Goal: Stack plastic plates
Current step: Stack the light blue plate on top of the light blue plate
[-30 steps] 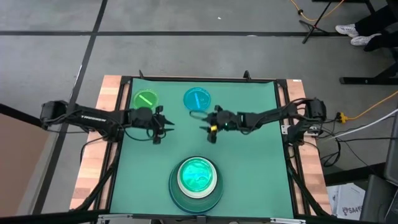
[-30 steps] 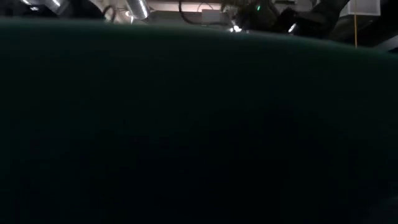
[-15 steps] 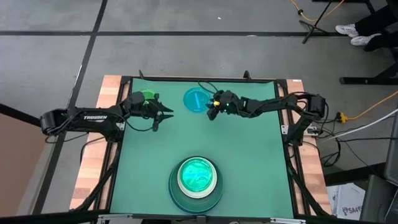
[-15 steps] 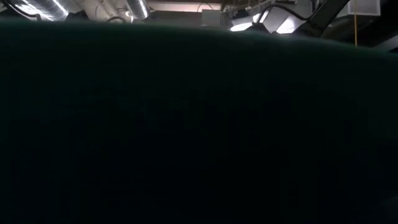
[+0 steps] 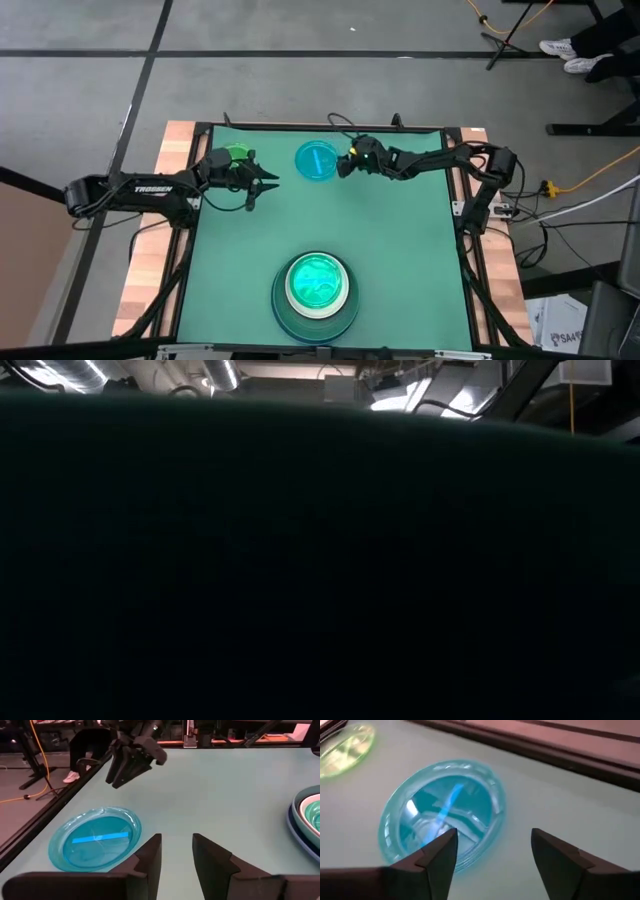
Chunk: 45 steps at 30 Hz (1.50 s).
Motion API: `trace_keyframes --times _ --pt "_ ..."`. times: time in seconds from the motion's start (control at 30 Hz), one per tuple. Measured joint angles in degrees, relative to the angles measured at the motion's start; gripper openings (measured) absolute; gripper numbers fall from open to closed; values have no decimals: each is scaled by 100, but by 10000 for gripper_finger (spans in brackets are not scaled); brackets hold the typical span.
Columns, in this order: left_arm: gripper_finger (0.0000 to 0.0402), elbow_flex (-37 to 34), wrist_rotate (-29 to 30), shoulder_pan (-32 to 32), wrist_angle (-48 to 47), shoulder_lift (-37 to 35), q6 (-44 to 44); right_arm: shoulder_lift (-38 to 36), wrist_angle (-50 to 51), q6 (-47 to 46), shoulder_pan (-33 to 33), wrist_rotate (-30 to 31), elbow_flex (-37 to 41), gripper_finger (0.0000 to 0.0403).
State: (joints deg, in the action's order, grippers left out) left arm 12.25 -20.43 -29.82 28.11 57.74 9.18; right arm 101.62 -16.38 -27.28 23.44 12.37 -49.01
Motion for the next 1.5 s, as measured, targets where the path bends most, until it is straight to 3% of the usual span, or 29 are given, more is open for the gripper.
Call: trace_keyframes --times 0.43,0.67,0.87,1.0,1.23,1.5 --pt "103 -2 2 0 12 0 -5 -2 198 -538 44 860 0 245" --pt "103 -4 2 0 33 0 -9 93 -14 -751 141 342 -11 246" --pt "103 -4 3 0 30 0 -17 735 31 -869 225 -383 -325 246" --pt "103 -4 34 5 30 0 -43 876 131 -776 208 -455 -613 243" --pt "103 -4 42 79 30 0 -71 1223 1031 -748 343 -898 -1189 194" --pt "103 -4 65 176 29 0 18 1346 1091 -672 330 -947 -1361 122"
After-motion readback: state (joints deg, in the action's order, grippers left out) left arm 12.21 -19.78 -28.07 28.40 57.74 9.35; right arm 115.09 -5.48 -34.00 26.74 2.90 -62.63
